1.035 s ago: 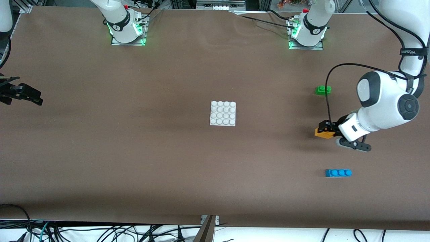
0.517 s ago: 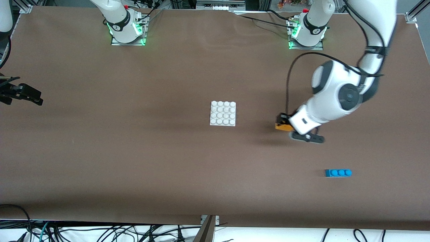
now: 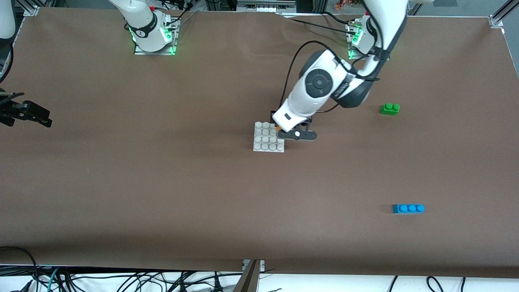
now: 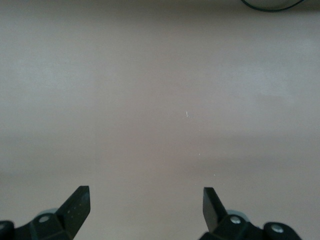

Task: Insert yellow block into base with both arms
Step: 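Carry the yellow brick with the left gripper above the base plate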

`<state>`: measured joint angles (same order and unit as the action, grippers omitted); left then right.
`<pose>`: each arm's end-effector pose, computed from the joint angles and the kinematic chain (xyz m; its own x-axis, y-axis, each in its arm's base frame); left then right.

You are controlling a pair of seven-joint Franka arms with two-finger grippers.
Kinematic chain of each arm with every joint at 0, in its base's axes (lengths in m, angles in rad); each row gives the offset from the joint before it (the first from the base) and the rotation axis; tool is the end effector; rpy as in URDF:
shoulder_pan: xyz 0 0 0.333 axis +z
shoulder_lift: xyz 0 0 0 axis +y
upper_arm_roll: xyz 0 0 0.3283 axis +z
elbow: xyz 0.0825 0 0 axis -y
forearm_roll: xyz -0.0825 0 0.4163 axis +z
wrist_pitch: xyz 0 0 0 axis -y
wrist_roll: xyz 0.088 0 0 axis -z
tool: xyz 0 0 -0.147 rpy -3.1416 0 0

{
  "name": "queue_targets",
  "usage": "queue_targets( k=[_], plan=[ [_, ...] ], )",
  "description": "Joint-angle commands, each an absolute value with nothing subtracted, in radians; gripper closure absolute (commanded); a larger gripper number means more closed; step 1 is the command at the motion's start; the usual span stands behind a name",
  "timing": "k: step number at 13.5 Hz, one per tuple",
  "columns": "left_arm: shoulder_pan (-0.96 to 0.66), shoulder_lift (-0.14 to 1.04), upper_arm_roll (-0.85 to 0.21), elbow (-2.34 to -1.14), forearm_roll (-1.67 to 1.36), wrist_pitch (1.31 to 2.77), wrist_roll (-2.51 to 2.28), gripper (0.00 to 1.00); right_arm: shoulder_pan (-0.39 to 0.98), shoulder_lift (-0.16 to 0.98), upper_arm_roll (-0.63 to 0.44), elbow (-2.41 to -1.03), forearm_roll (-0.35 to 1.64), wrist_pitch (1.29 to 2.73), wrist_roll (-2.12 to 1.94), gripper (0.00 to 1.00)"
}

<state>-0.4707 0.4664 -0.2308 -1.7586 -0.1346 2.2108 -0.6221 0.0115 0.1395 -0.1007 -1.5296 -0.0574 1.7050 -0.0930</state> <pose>0.5266 -0.4445 0.2622 0.9908 0.0141 -0.1346 0.0358 -0.9864 0.1603 0.6399 -0.0613 0.5449 0.9995 0.0128 0.0295 0.0105 -0.9972 0.0741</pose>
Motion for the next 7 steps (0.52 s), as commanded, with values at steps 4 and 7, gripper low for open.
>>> queue_targets(
  k=[4,7],
  plan=[
    [-0.568,0.591,-0.209,-1.647,0.011,2.220,-0.784,1.00,-0.005,0.144,-0.086,-1.511,-0.060,1.692,-0.100,0.00],
    [-0.586,0.614,-0.203,-1.646,0.014,2.246,-0.784,1.00,-0.005,0.146,-0.086,-1.511,-0.058,1.692,-0.100,0.00]
  ],
)
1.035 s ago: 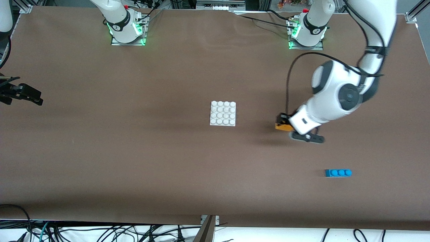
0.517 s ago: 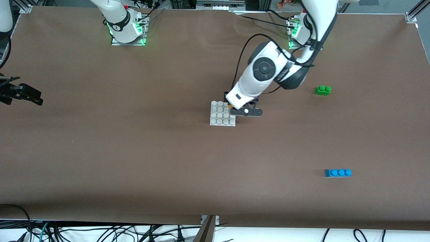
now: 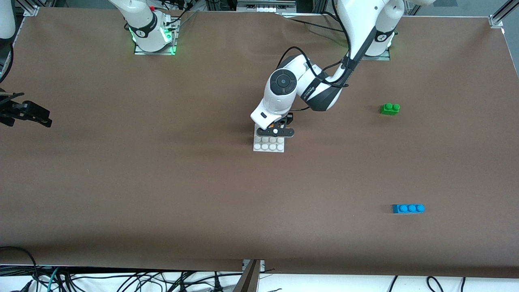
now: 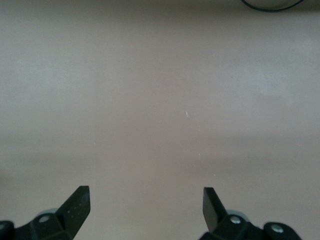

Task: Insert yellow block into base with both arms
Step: 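Carry the yellow brick with the left gripper above the base plate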

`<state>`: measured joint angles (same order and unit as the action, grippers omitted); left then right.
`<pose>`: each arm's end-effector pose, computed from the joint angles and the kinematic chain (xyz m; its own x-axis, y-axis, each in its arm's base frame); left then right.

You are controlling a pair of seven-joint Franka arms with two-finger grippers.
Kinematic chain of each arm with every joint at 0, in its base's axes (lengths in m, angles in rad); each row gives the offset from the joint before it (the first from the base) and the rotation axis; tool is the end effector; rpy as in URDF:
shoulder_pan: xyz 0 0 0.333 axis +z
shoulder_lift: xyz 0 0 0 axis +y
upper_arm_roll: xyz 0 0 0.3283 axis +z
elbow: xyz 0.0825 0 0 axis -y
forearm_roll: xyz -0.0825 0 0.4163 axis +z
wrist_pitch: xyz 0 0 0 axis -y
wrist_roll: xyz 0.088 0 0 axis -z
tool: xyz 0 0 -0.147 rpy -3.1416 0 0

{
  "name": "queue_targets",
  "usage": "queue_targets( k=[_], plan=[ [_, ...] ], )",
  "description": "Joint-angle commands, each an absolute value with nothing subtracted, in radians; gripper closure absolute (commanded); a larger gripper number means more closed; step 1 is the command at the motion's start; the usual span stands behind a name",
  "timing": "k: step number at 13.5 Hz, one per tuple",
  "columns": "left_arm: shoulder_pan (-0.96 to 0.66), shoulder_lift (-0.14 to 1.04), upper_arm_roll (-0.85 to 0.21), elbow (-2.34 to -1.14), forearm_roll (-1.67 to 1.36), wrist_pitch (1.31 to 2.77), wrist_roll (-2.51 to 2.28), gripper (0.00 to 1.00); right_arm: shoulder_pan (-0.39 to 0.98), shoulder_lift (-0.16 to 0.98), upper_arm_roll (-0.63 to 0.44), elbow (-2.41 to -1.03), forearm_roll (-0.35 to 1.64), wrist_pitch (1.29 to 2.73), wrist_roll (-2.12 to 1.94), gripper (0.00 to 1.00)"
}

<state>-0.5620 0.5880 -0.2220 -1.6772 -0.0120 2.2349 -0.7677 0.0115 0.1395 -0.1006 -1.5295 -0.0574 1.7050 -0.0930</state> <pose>0.5092 -0.4926 0.2168 0.9942 0.0220 -0.1054 0.0306 -0.9963 0.0809 0.6399 -0.0613 0.5449 0.9995 0.0129 0.0296 0.0106 -0.9972 0.0741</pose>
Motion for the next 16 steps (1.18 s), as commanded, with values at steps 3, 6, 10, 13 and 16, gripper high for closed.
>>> queue_targets(
  k=[3,6,10,13,16],
  plan=[
    [-0.587,0.636,-0.199,-1.646,0.058,2.273,-0.778,1.00,-0.005,0.146,-0.086,-1.511,-0.058,1.692,-0.100,0.00],
    [-0.588,0.658,-0.195,-1.638,0.067,2.302,-0.781,1.00,-0.005,0.146,-0.086,-1.511,-0.058,1.692,-0.100,0.00],
    [-0.592,0.670,-0.195,-1.638,0.074,2.304,-0.778,1.00,-0.005,0.144,-0.086,-1.511,-0.058,1.692,-0.100,0.00],
    [-0.592,0.681,-0.195,-1.640,0.075,2.319,-0.773,1.00,-0.005,0.146,-0.086,-1.511,-0.057,1.692,-0.098,0.00],
    [-0.600,0.690,-0.195,-1.640,0.077,2.325,-0.772,1.00,-0.005,0.144,-0.086,-1.511,-0.057,1.692,-0.097,0.00]
  ],
)
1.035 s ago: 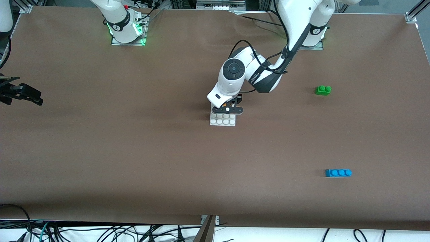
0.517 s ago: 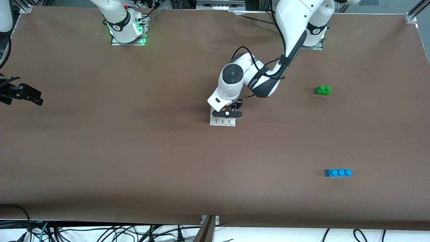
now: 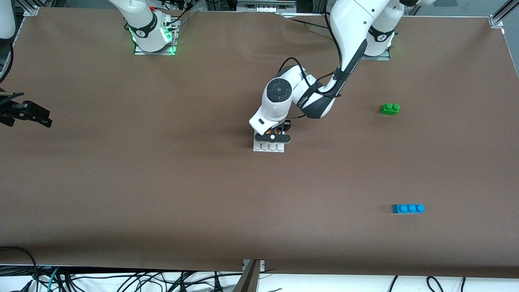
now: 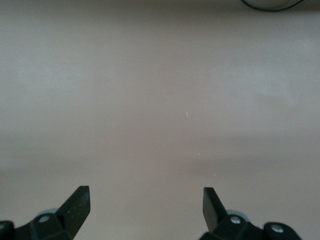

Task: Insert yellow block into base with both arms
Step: 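Press the yellow brick down onto the base plate studs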

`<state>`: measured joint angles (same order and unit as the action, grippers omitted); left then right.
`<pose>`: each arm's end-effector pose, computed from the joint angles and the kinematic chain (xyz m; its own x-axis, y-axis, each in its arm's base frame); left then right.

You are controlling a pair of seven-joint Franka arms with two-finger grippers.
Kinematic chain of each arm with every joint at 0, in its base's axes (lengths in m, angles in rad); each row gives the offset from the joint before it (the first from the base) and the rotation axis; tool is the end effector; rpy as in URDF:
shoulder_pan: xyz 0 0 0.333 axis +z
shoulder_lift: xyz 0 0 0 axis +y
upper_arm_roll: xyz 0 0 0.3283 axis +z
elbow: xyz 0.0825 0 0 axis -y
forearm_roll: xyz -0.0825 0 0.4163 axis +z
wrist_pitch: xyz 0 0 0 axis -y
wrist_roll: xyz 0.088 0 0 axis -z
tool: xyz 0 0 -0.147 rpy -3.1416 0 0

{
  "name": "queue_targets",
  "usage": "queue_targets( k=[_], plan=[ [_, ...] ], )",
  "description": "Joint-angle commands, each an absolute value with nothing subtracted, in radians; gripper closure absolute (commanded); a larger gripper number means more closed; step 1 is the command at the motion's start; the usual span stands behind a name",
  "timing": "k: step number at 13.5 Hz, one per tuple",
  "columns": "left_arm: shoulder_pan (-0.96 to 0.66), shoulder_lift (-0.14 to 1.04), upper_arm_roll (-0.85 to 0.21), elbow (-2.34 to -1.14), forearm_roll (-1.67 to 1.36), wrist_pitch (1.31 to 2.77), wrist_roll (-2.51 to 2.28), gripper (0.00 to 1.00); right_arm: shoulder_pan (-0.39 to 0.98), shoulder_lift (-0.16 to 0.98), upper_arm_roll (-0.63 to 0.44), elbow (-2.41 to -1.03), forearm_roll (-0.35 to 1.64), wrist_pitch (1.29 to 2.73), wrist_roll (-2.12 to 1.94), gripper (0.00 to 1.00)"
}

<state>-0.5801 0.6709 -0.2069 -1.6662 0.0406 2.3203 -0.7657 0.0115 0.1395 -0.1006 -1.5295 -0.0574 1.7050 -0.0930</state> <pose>0.5123 -0.4965 0.1697 0.9975 -0.0079 -0.0704 -0.0030 -0.9976 0.0687 0.6399 -0.0613 0.5449 0.9995 0.0129 0.0296 0.0106 -0.9972 0.0741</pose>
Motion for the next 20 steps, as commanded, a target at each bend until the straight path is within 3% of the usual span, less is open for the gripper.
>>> queue_targets(
  k=[1,20],
  plan=[
    [-0.601,0.696,-0.195,-1.640,0.075,2.326,-0.770,1.00,-0.005,0.144,-0.084,-1.511,-0.057,1.693,-0.097,0.00],
    [-0.597,0.707,-0.196,-1.683,0.127,2.359,-0.761,1.00,-0.003,0.144,-0.084,-1.511,-0.055,1.694,-0.094,0.00]
  ],
)
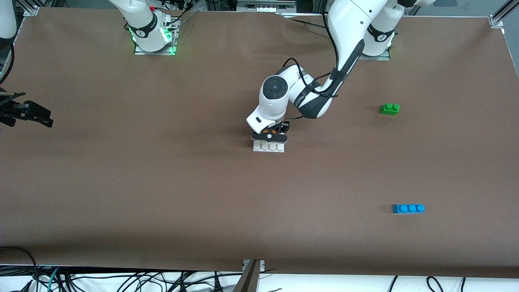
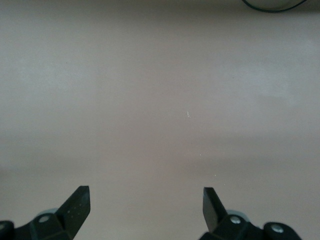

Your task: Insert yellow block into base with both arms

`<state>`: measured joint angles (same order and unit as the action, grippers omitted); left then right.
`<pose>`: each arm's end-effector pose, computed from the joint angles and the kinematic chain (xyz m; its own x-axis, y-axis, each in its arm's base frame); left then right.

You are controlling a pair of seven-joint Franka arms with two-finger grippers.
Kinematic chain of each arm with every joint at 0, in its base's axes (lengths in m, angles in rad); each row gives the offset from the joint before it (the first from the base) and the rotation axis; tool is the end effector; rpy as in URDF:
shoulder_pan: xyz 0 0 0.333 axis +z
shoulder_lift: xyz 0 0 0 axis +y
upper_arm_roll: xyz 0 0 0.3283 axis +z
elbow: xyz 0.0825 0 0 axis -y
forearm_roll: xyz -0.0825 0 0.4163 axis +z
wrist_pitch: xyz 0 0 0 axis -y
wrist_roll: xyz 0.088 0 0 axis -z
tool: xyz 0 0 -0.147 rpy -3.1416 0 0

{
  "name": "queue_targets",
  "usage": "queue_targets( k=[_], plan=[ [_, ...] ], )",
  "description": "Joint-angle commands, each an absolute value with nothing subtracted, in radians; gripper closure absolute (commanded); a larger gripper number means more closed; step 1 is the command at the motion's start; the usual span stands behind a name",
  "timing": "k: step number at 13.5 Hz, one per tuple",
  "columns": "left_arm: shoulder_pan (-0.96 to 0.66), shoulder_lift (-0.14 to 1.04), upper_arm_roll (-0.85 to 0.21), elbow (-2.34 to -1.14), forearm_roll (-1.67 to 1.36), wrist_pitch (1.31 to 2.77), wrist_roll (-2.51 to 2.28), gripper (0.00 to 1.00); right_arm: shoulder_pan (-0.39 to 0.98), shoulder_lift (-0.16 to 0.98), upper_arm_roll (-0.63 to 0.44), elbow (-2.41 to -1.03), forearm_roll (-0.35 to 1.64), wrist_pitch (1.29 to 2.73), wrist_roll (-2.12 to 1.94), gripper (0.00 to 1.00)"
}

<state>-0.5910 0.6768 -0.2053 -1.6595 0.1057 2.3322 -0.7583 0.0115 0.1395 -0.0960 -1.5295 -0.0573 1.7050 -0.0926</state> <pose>0.5123 -0.5013 0.1693 0.9975 -0.0663 -0.0257 -0.0651 -0.9968 0.0456 0.6402 -0.0585 0.5449 0.9994 0.0170 0.0296 0.0148 -0.9972 0.0734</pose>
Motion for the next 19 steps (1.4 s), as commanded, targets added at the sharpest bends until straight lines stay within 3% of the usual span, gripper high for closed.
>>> queue_targets(
  k=[1,13,14,15,19],
  plan=[
    [-0.597,0.706,-0.196,-1.692,0.127,2.359,-0.761,1.00,-0.003,0.146,-0.084,-1.511,-0.055,1.694,-0.094,0.00],
    [-0.598,0.699,-0.207,-1.732,0.127,2.362,-0.762,1.00,-0.003,0.146,-0.084,-1.511,-0.055,1.694,-0.094,0.00],
    [-0.597,0.701,-0.207,-1.726,0.123,2.362,-0.762,0.80,-0.003,0.146,-0.084,-1.511,-0.055,1.694,-0.094,0.00],
    [-0.594,0.698,-0.207,-1.724,0.091,2.361,-0.761,0.01,-0.003,0.144,-0.084,-1.511,-0.055,1.694,-0.094,0.00],
    [-0.575,0.634,-0.206,-1.718,0.078,2.341,-0.765,0.00,-0.003,0.144,-0.084,-1.511,-0.055,1.694,-0.094,0.00]
  ],
)
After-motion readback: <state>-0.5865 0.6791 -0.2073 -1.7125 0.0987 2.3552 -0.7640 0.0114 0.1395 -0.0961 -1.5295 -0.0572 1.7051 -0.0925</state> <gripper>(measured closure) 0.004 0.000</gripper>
